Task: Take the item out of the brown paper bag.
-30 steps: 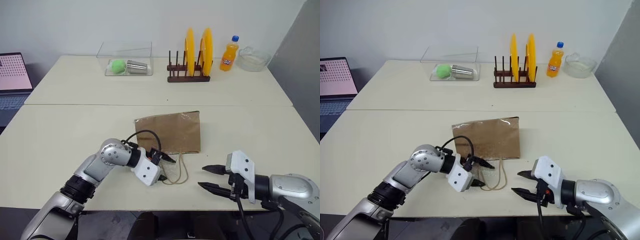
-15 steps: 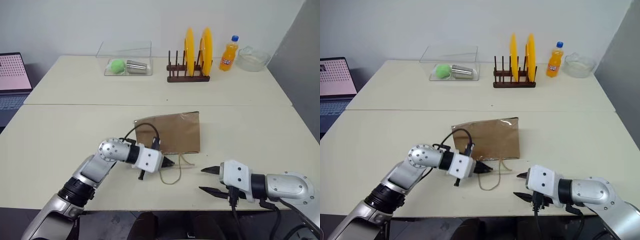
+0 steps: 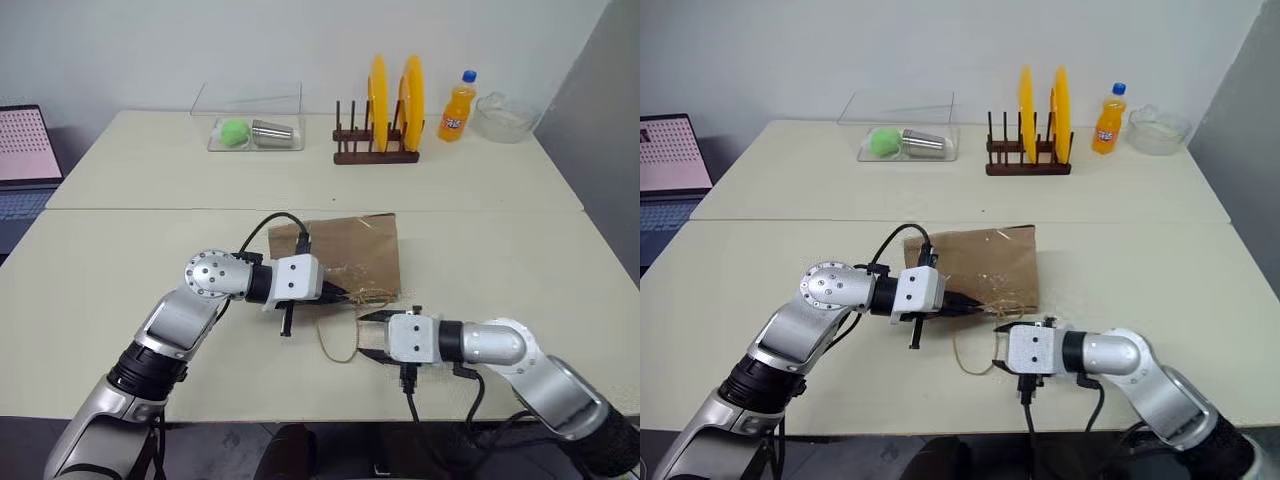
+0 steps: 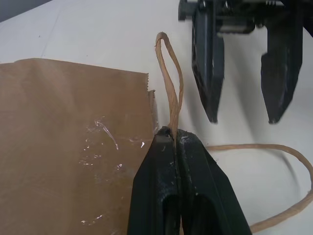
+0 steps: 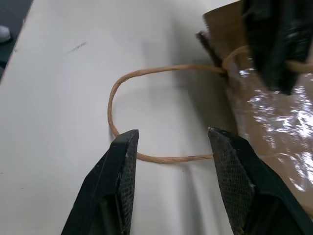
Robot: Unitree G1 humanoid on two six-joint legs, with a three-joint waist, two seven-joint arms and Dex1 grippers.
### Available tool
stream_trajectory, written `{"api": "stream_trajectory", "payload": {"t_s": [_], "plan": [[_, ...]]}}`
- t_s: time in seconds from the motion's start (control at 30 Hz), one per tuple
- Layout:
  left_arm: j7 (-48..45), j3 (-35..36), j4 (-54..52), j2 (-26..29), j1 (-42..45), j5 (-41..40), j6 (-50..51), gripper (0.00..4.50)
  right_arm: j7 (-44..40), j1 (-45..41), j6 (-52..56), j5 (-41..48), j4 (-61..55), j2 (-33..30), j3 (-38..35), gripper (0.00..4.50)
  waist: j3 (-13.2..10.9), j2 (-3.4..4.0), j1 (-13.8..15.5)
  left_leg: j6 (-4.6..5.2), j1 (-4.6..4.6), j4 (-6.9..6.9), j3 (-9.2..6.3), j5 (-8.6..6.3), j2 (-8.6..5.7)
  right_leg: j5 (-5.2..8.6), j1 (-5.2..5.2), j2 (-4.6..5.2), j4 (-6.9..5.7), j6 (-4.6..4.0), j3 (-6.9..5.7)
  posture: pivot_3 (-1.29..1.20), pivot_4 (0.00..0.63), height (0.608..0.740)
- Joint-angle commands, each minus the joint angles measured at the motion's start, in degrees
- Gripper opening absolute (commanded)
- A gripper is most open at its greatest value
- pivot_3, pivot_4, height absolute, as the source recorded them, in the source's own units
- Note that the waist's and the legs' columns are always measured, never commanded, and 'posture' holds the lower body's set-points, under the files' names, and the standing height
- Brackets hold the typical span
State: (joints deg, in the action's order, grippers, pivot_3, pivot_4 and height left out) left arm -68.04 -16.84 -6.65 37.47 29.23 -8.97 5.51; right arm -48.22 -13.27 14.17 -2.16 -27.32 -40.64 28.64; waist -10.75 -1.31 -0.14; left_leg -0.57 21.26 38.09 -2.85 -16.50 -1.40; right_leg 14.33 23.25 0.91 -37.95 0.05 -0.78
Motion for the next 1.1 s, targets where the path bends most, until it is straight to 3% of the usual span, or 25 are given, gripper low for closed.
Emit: {"api": "stream_trajectory", "payload": {"t_s": [0.03, 0.43, 0.53, 0.7, 1.1], "plan": [[0.67, 1.69, -2.53, 0.27, 0.81, -0.51, 0.42, 0.03, -2.24, -0.85, -3.80, -1.99, 0.46, 0.31, 1.28, 2.36, 0.00, 0.00, 0.00, 0.00, 0.00, 0.00, 0.00, 0.00, 0.00, 0.00, 0.00, 0.00, 0.00, 0.00, 0.00, 0.00, 0.150, 0.740], [1.01, 2.60, -2.07, 0.62, 1.19, -0.40, 0.00, 0.03, -3.44, -2.56, -0.03, -2.25, 9.47, 8.48, 2.58, 2.36, 0.00, 0.00, -0.02, 0.00, -0.08, 0.03, 0.00, 0.00, 0.00, -0.01, -0.02, -0.01, -0.12, -0.02, 0.02, 0.00, 0.150, 0.740], [1.05, 2.69, -2.04, 0.70, 1.02, -0.55, -0.08, 0.00, -3.84, -2.66, 0.62, -1.45, 11.17, 9.42, 1.72, 1.75, 0.01, 0.00, -0.03, 0.00, -0.09, 0.03, 0.02, 0.00, 0.00, -0.01, -0.02, 0.00, -0.12, -0.02, 0.05, 0.00, 0.150, 0.740], [1.64, 3.62, -1.63, 0.95, 1.06, -1.31, 0.58, 0.00, -4.69, -2.17, -1.33, -2.55, 12.60, 8.21, 2.30, 0.02, 0.01, 0.00, -0.03, 0.01, -0.15, 0.04, 0.01, 0.01, 0.00, -0.02, -0.05, -0.01, -0.15, -0.03, 0.04, 0.00, 0.150, 0.740], [4.62, 8.57, 4.77, -2.82, 13.38, -7.08, 13.08, 0.00, -5.25, -1.34, -2.13, -6.25, 14.64, 7.78, 5.23, 0.02, 0.03, -0.03, -0.04, 0.01, -0.19, 0.08, 0.01, 0.01, 0.00, -0.02, -0.09, -0.02, -0.21, -0.02, 0.02, 0.00, 0.150, 0.740]]}}
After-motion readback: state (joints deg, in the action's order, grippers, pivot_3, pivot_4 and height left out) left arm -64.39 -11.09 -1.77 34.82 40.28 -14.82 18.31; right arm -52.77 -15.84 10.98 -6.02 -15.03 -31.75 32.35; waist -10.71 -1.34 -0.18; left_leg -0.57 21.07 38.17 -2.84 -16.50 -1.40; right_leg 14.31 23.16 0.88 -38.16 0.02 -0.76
